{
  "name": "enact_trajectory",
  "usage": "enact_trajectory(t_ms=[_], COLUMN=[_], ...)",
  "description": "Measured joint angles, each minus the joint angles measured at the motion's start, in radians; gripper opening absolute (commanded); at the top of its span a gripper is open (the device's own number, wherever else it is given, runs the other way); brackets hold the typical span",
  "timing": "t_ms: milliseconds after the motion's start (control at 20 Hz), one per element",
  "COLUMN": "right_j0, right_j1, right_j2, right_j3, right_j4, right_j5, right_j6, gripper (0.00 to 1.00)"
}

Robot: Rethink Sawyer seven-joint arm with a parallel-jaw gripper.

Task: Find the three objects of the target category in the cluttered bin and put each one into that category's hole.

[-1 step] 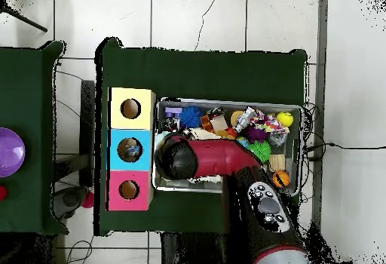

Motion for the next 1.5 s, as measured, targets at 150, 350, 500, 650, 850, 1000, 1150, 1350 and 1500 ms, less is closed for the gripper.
enact_trajectory(t_ms=[150, 350, 500, 650, 850, 1000, 1150, 1350, 1500], right_j0=[-0.027, -0.05, -0.041, -0.027, -0.001, 0.02, 0.03, 0.044, 0.05], right_j1=[0.0, 0.001, 0.014, 0.038, 0.109, 0.176, 0.208, 0.226, 0.234], right_j2=[-0.015, -0.042, -0.073, -0.099, -0.137, -0.169, -0.189, -0.216, -0.231], right_j3=[-0.009, -0.031, -0.051, -0.066, -0.09, -0.11, -0.122, -0.15, -0.165], right_j4=[0.0, 0.0, 0.0, 0.001, 0.005, 0.022, 0.055, 0.109, 0.137], right_j5=[0.0, 0.0, 0.0, 0.0, 0.002, 0.002, 0.004, 0.037, 0.073], right_j6=[0.0, 0.0, 0.0, 0.0, 0.0, 0.0, 0.0, 0.0, 0.0], gripper=[1.0, 1.0, 1.0, 1.0, 1.0, 1.0, 1.0, 1.0, 1.0])
